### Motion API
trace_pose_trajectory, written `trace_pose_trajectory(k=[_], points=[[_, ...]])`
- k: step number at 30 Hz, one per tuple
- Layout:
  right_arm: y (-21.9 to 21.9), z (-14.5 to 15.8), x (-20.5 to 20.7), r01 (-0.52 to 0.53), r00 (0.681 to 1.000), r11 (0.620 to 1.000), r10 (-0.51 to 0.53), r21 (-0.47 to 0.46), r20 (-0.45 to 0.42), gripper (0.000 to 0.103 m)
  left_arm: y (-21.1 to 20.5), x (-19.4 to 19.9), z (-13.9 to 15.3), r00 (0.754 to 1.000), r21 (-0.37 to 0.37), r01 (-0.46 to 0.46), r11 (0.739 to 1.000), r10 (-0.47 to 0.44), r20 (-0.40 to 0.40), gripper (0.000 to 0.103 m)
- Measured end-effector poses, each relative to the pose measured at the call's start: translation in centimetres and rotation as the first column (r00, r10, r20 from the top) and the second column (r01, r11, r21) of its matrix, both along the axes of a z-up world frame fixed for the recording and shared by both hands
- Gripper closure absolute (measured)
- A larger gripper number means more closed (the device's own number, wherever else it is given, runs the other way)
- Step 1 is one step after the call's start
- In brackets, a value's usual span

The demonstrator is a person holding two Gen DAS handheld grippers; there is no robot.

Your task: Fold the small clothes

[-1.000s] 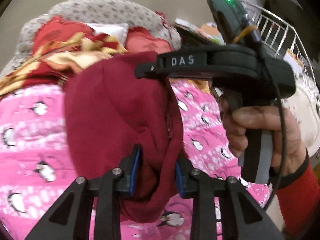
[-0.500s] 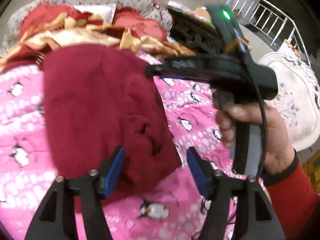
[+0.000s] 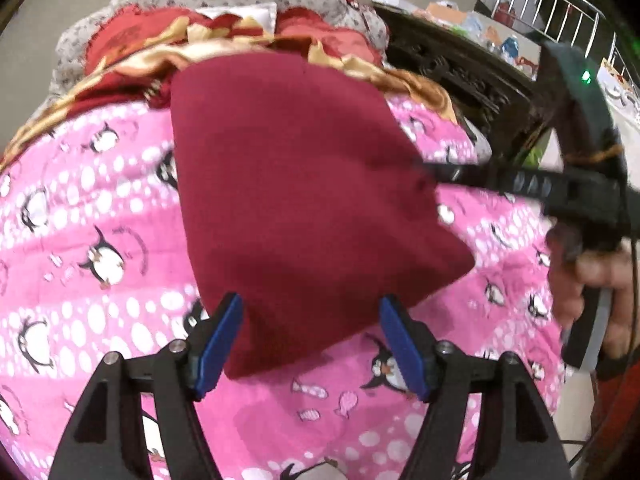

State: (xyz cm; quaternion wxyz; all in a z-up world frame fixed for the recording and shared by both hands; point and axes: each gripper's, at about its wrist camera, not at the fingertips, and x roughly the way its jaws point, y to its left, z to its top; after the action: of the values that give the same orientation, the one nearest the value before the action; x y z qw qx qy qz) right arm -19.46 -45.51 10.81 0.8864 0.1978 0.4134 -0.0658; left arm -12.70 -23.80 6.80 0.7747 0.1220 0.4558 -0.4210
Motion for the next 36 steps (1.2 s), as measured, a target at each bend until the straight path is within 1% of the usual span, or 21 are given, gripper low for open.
trace_pose_trajectory(k=[1, 3, 5, 6, 8, 9, 11, 12, 14, 15, 16, 17, 20, 22, 23, 25, 27, 29, 30, 32, 36], points=[[-0.6, -0.3, 0.0, 0.018, 1.0, 1.0, -0.018, -0.008, -0.013, 0.072, -0.1, -0.1, -0.5, 1.0, 0.015, 0.001, 1.0, -0.001, -0.003, 0.029], [-1.1, -0.9, -0.1, 0.028, 0.999, 0.999, -0.027, 0.037, -0.021, 0.072, -0.3, -0.5, -1.6, 1.0, 0.047, -0.001, 0.999, 0.001, 0.005, 0.029], [-0.5, -0.3, -0.7, 0.019, 1.0, 1.0, -0.019, 0.021, 0.001, 0.072, -0.4, -0.8, -1.8, 1.0, 0.054, -0.004, 0.999, 0.004, 0.017, 0.029], [0.0, 0.4, -1.0, 0.026, 1.0, 1.0, -0.026, -0.006, 0.008, 0.072, -0.3, -0.8, -1.7, 1.0, 0.052, -0.005, 0.999, 0.004, 0.018, 0.029], [0.6, 1.5, -1.8, 0.034, 0.999, 0.999, -0.034, -0.011, 0.026, 0.064, -0.2, -0.6, -1.6, 1.0, 0.05, -0.008, 0.999, 0.007, 0.012, 0.029], [1.0, 2.0, -2.4, 0.021, 0.999, 0.999, -0.022, 0.029, 0.05, 0.06, -0.4, -0.4, -1.7, 1.0, 0.048, -0.007, 0.999, 0.007, 0.005, 0.029], [2.0, 2.2, -3.2, -0.012, 0.998, 0.996, 0.005, 0.093, 0.069, 0.04, -0.4, -0.3, -1.8, 1.0, 0.048, -0.009, 0.999, 0.009, 0.003, 0.029], [2.6, 2.1, -3.4, -0.03, 0.997, 0.993, 0.022, 0.117, 0.074, 0.038, -0.4, -0.3, -1.7, 1.0, 0.047, -0.01, 0.999, 0.01, 0.003, 0.029], [3.6, 1.0, -3.4, -0.06, 0.997, 0.985, 0.05, 0.161, 0.065, 0.038, -0.4, -0.4, -1.6, 1.0, 0.047, -0.013, 0.999, 0.013, 0.006, 0.029], [3.8, 0.4, -3.4, -0.066, 0.997, 0.984, 0.058, 0.165, 0.056, 0.039, -0.3, -0.4, -1.5, 1.0, 0.046, -0.015, 0.999, 0.014, 0.006, 0.029], [4.0, -0.5, -3.3, -0.062, 0.998, 0.986, 0.058, 0.155, 0.029, 0.047, -0.1, -0.5, -1.5, 1.0, 0.046, -0.017, 0.999, 0.017, 0.003, 0.029], [3.9, -1.5, -3.5, -0.048, 0.999, 0.988, 0.047, 0.144, 0.004, 0.07, 0.1, -0.6, -1.3, 1.0, 0.046, -0.021, 0.999, 0.021, -0.004, 0.029], [2.8, -3.7, -5.0, 0.01, 1.0, 0.988, -0.008, 0.154, -0.016, 0.07, 1.1, -1.1, -0.1, 1.0, 0.002, -0.017, 1.0, 0.017, -0.013, 0.029], [2.4, -5.4, -5.2, 0.022, 0.999, 0.983, -0.014, 0.18, -0.049, 0.07, 1.6, -1.3, 0.8, 1.0, -0.025, -0.014, 1.0, 0.014, -0.004, 0.029], [2.3, -5.5, -5.4, 0.019, 0.999, 0.982, -0.011, 0.187, -0.044, 0.07, 1.7, -1.2, 1.1, 1.0, -0.036, -0.015, 0.999, 0.015, -0.001, 0.029], [2.5, -4.2, -5.7, -0.009, 1.0, 0.984, 0.011, 0.18, -0.007, 0.069, 1.5, -1.0, 1.6, 1.0, -0.052, -0.018, 0.999, 0.018, 0.01, 0.029], [2.3, -2.2, -6.1, -0.021, 0.998, 0.984, 0.011, 0.175, 0.059, 0.06, 1.0, -0.5, 1.7, 0.999, -0.047, -0.027, 0.999, 0.028, 0.02, 0.029], [1.5, -0.4, -6.0, 0.01, 0.993, 0.989, -0.027, 0.15, 0.112, 0.046, 0.3, 0.0, 1.5, 0.999, -0.044, -0.036, 0.998, 0.036, 0.015, 0.029], [0.9, 0.4, -5.6, 0.04, 0.99, 0.991, -0.057, 0.127, 0.131, 0.043, -0.1, 0.2, 1.3, 0.999, -0.043, -0.037, 0.998, 0.037, 0.01, 0.029], [-0.4, 1.2, -3.8, 0.092, 0.987, 0.991, -0.104, 0.101, 0.125, 0.033, -0.7, 0.3, 0.9, 0.999, -0.036, -0.035, 0.999, 0.035, 0.006, 0.029], [-2.7, -0.2, 1.7, 0.113, 0.991, 0.981, -0.122, 0.16, 0.05, 0.033, -1.5, 0.0, 0.3, 0.999, -0.019, -0.033, 0.999, 0.033, 0.017, 0.028]])
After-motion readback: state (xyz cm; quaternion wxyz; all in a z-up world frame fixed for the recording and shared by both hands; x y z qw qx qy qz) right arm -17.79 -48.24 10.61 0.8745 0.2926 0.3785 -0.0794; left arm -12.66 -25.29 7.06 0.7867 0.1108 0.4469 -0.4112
